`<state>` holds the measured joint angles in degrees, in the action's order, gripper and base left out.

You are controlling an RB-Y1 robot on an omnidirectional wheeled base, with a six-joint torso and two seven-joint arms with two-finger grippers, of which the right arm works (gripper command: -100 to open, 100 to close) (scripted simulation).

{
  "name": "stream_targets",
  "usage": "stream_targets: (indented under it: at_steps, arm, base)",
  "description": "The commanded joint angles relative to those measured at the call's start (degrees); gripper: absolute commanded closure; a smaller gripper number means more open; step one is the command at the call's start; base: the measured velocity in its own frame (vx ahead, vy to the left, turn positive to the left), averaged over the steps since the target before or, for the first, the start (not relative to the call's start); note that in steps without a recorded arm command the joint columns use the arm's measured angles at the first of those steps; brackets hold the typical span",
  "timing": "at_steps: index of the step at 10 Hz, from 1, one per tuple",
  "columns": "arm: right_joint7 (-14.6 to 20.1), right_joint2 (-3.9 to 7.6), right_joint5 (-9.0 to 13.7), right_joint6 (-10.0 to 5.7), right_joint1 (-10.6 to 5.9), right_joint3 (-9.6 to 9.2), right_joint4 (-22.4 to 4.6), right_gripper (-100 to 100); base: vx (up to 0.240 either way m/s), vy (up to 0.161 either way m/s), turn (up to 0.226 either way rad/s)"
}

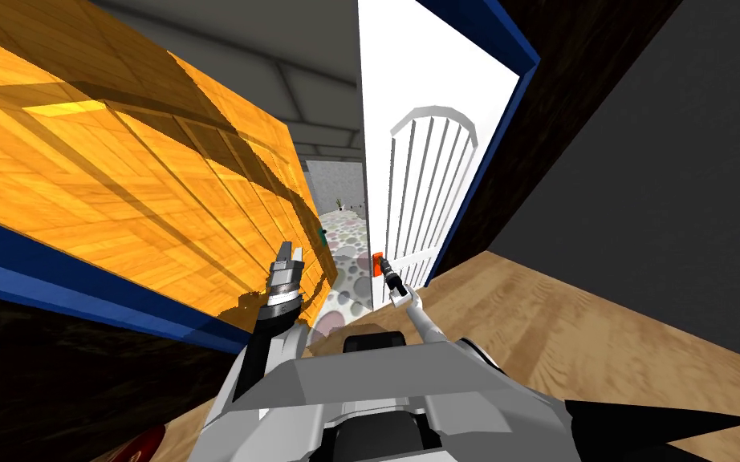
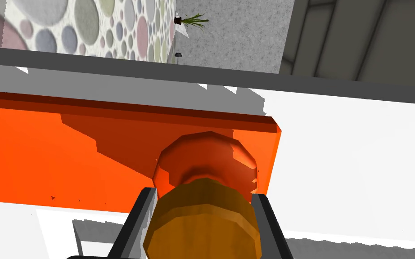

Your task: Push the door open

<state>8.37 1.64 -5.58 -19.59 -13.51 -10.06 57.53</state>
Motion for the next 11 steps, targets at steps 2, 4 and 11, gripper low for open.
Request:
stream_targets:
  at_steps: [2, 4, 11]
  arm:
    - [-0.6, 0.98, 0.2, -0.51, -0.59, 1.71, 0.3, 100]
    - [-1.1, 1.33, 0.3, -0.51, -0.68, 2.70, 0.1, 100]
    - [-1.1, 1.69, 0.6, 0.01, 0.05, 2.94, 0.9, -100]
  base:
    - [0.173, 0.092, -0.041]
    - [0.138, 0.087, -0.066]
    - [-0.062, 0.035, -0.051]
